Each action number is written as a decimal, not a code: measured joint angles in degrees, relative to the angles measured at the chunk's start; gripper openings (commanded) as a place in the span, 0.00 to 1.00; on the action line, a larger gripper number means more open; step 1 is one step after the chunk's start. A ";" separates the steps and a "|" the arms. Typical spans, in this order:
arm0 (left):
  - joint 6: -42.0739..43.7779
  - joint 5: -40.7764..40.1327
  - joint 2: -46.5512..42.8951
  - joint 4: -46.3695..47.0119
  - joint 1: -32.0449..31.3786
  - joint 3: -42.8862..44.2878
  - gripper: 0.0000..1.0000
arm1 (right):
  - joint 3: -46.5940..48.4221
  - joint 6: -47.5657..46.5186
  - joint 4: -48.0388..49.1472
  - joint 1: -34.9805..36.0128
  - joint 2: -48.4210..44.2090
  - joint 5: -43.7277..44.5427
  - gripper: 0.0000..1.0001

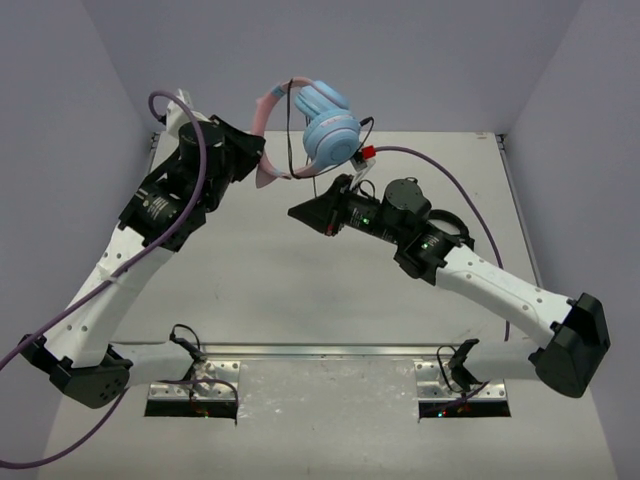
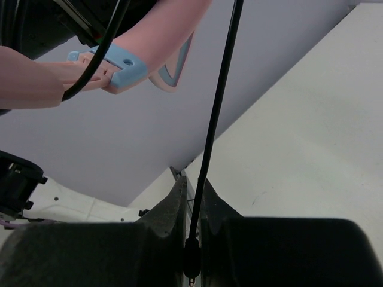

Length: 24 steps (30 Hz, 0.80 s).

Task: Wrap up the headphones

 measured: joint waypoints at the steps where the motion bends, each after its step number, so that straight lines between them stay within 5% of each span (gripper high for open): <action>1: -0.57 -0.24 0.00 0.00 0.00 0.00 0.01 | 0.48 -0.02 -0.48 0.26 0.09 0.79 0.05; 4: -2.19 -1.20 0.00 0.39 -0.04 -0.35 0.00 | 1.62 -0.17 -0.94 0.66 0.35 2.93 0.14; 9: -5.14 -3.32 -0.09 2.21 -0.02 -3.10 0.00 | 0.61 0.59 0.44 1.31 0.28 5.77 0.01; 24: -9.18 -7.43 -1.97 2.58 0.02 -7.87 0.00 | 0.31 1.66 3.45 1.75 0.79 6.25 0.04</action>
